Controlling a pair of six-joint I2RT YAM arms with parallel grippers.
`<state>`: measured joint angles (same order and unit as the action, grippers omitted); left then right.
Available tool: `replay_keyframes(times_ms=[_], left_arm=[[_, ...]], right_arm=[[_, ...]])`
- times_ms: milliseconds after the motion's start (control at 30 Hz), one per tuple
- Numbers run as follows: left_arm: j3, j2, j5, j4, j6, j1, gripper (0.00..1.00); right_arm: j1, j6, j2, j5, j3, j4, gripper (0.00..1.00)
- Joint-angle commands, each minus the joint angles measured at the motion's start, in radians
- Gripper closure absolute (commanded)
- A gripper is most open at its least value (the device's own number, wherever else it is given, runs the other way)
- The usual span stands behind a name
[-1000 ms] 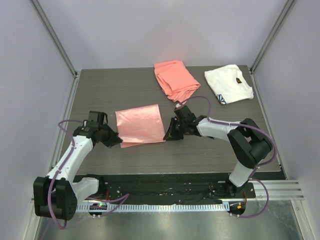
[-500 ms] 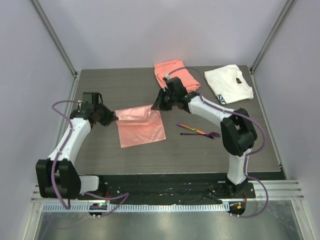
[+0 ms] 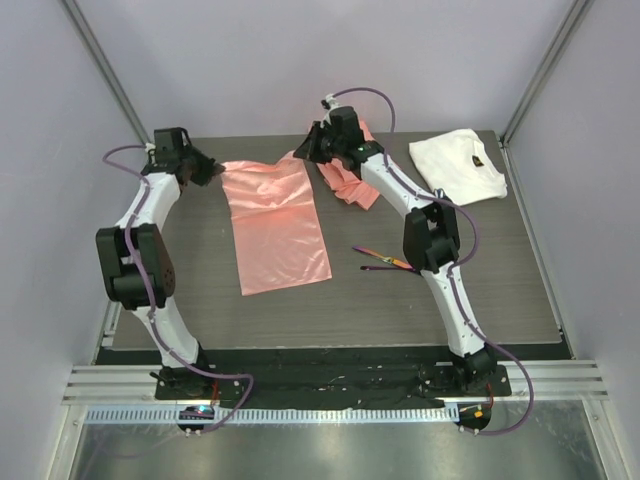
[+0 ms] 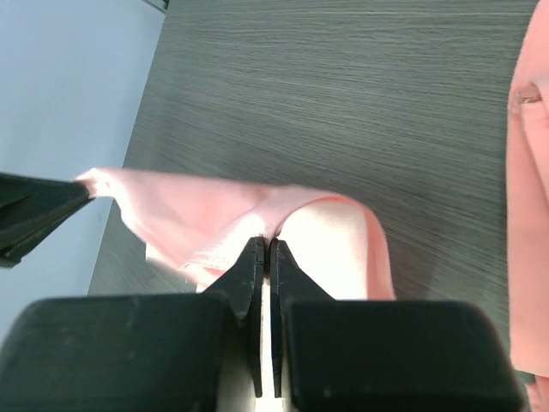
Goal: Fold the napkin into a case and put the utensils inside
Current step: Fold the rectangle-folded napkin at the center of the board.
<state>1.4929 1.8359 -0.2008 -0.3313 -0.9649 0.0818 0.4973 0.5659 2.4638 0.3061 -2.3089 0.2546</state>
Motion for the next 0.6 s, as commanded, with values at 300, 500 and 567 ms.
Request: replay_keyframes(times_ms=[300,500,567], left_arm=[[0.15,0.097,-0.101,0.127,0.02,0.009,1.0],[0.009,0.033,-0.149,0.077,-0.032,0.007,1.0],[-0.023,-0.016,-0.147,0.005,-0.035,0.007,1.0]], right_arm=[[-0.028,0.071,0.066,0.097,-0.121,-0.118,0.99],[-0.028,0.146,-0.067,0.131,0.066,-0.021,0.99],[-0.025,0.154,-0.129,0.148,0.219,-0.04,0.99]])
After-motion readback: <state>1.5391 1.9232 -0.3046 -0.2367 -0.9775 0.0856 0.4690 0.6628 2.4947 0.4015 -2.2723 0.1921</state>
